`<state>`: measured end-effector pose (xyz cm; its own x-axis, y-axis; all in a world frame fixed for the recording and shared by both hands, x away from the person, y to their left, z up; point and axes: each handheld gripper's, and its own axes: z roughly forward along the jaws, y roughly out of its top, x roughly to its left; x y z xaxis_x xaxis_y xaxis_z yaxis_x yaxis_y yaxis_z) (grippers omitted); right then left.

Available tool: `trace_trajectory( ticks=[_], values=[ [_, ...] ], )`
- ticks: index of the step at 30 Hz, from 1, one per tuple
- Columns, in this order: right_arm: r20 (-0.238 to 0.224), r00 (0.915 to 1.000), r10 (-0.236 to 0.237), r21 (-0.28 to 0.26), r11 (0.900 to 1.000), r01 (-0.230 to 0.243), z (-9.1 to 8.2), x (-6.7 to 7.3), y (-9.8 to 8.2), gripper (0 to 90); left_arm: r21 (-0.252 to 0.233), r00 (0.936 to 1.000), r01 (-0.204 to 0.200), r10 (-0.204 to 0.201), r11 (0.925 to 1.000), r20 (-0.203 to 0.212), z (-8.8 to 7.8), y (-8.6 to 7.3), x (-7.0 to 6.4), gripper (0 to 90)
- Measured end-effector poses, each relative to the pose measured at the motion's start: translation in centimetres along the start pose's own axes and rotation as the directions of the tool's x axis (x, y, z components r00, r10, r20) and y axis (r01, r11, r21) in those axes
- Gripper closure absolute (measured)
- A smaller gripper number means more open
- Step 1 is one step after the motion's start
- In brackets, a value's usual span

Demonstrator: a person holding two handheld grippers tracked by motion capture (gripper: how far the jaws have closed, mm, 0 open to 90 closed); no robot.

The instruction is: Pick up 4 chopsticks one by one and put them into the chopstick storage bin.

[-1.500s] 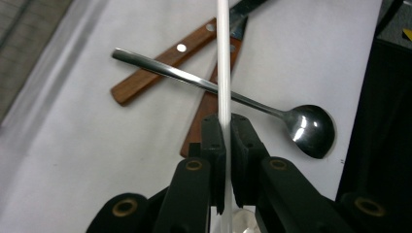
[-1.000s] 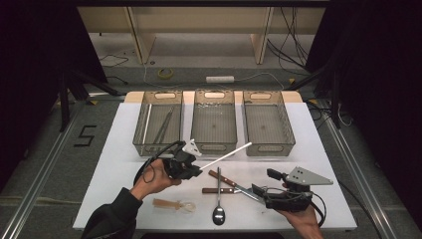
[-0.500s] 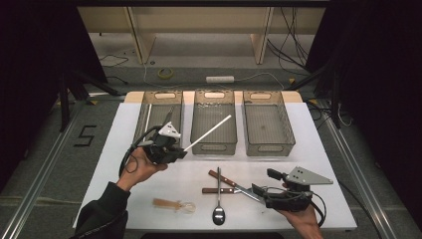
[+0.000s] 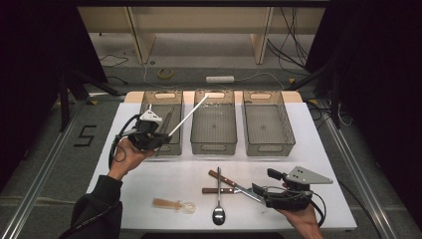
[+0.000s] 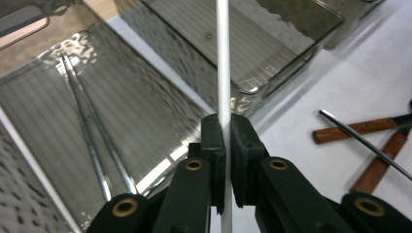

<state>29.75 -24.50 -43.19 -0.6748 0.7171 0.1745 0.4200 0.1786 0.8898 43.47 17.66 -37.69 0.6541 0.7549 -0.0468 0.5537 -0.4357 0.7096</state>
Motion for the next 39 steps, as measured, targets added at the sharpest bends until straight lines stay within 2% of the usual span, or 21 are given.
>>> trace_trajectory(
  ticks=[11, 16, 22, 30, 39],
  values=[
    [0.002, 1.0, 0.0, 0.001, 1.0, 0.0, 0.0, -0.1, 0.0, 22.9, -0.042, 0.9949, 0.085, -0.087, 0.9955, -0.052, 0.0, 0.0, 3.1, 85.5],
    [0.001, 1.0, 0.001, 0.006, 1.0, -0.001, 0.1, 0.0, -0.1, 22.9, -0.055, 0.9878, 0.131, -0.135, 0.9899, -0.078, 0.0, -0.5, 4.4, 85.5],
    [0.002, 1.0, 0.0, 0.006, 1.0, 0.0, 0.1, 0.0, -0.1, 22.9, -0.054, 0.9784, 0.177, -0.182, 0.9827, -0.099, 0.7, -1.2, 5.7, 85.5],
    [0.004, 1.0, 0.0, 0.006, 1.0, 0.0, 0.1, -0.1, -0.1, 23.0, -0.035, 0.9684, 0.211, -0.214, 0.9768, -0.128, 1.7, -1.8, 6.8, 85.5],
    [0.005, 1.0, 0.0, 0.007, 1.0, 0.0, 0.0, -0.1, -0.2, 23.0, -0.042, 0.9579, 0.239, -0.243, 0.9701, -0.153, 2.2, -1.9, 7.8, 85.5]
  ],
)
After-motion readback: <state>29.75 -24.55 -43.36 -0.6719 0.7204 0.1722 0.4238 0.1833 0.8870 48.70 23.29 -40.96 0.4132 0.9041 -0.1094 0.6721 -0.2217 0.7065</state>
